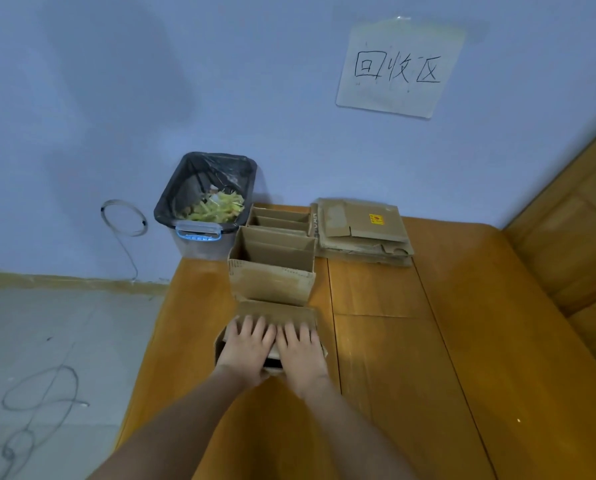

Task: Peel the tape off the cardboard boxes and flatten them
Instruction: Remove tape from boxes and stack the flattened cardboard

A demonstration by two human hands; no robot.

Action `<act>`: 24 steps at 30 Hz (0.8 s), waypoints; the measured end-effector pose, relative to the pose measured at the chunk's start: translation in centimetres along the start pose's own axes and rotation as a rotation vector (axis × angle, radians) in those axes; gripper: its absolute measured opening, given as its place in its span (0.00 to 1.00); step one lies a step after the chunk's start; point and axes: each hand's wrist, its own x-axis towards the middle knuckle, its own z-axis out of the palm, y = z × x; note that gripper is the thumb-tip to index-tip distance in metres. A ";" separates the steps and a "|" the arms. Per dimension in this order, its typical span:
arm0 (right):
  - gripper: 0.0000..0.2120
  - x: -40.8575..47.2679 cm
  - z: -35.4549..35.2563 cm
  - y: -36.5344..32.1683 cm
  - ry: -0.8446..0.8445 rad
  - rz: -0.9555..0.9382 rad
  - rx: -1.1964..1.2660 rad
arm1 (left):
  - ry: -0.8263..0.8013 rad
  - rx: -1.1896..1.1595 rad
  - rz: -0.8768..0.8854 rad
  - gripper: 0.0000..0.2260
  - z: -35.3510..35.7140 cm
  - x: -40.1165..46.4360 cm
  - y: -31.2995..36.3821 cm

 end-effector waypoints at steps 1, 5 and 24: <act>0.41 -0.1 0.2 -0.1 -0.031 -0.020 -0.021 | -0.018 -0.016 0.017 0.41 0.2 -0.1 0.0; 0.49 -0.4 -0.1 -0.3 -0.123 -0.064 0.000 | -0.045 -0.056 0.088 0.47 0.9 -0.8 -0.6; 0.26 2.0 -4.0 1.4 -0.390 0.032 0.407 | -0.120 -0.357 0.256 0.24 1.5 -0.6 -4.9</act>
